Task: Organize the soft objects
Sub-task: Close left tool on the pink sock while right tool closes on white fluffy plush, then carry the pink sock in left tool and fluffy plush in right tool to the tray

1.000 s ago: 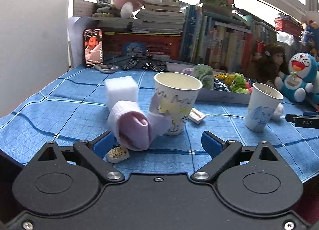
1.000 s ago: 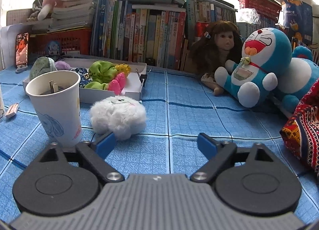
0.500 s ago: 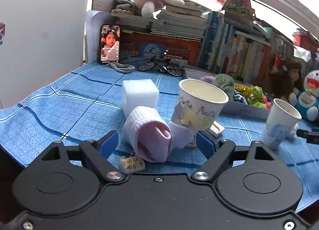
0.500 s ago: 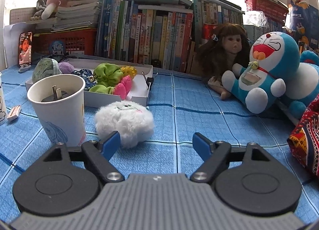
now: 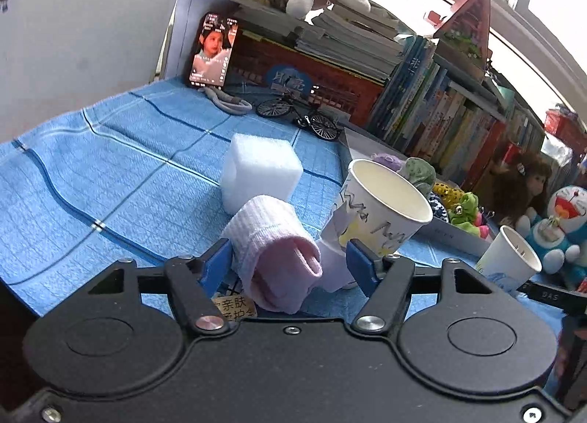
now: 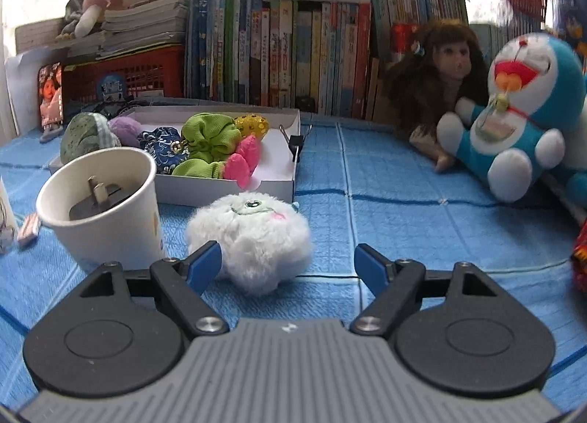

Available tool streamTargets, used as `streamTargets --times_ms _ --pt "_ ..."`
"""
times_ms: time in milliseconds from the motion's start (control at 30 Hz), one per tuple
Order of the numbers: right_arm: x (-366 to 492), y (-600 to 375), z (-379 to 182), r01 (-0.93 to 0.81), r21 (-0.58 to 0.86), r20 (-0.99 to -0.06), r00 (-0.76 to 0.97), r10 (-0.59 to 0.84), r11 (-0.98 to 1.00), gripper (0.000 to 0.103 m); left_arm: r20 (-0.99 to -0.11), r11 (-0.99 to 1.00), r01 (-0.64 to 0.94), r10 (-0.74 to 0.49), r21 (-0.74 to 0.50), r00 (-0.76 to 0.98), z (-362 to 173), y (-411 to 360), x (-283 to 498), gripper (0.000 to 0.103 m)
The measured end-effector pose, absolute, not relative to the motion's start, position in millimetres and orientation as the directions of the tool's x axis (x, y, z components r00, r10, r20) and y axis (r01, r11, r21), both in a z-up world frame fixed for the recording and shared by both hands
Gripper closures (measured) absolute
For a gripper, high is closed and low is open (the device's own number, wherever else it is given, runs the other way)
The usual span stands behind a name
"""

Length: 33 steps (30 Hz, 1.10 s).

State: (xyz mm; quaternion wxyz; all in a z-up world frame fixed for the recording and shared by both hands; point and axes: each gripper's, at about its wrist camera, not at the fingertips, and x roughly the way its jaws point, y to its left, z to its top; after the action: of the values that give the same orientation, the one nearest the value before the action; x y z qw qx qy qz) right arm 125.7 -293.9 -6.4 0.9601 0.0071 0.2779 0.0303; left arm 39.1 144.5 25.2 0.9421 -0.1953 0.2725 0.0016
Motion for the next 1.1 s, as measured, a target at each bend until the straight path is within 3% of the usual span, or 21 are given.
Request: streamTargets --times_ms 333,400,567,633,1100 --pt "145.1 -320.1 -12.7 -0.033 0.297 -0.543 0.816 0.198 0.954 0.033 -0.508 0.838 -0.165 -0.148 -0.520 0.849 18.5 171.0 52.4 0.039" --pt "146.6 -320.3 -13.4 -0.040 0.319 -0.540 0.813 0.216 0.947 0.038 -0.521 0.826 -0.184 -0.148 -0.532 0.841 14.6 175.2 56.3 0.044" --pt "147.8 -323.4 -16.1 -0.067 0.420 -0.522 0.798 0.301 0.905 0.060 -0.542 0.800 -0.194 -0.187 -0.568 0.819 6.8 180.7 61.7 0.080" --pt "148.4 -326.6 -15.5 -0.054 0.452 -0.520 0.795 0.312 0.890 0.062 -0.541 0.805 -0.186 -0.190 -0.564 0.819 11.4 180.1 61.5 0.083" --pt "132.9 -321.8 16.9 0.002 0.294 -0.491 0.858 0.150 0.956 0.063 -0.458 0.881 -0.085 -0.158 -0.466 0.875 67.2 165.2 58.3 0.083"
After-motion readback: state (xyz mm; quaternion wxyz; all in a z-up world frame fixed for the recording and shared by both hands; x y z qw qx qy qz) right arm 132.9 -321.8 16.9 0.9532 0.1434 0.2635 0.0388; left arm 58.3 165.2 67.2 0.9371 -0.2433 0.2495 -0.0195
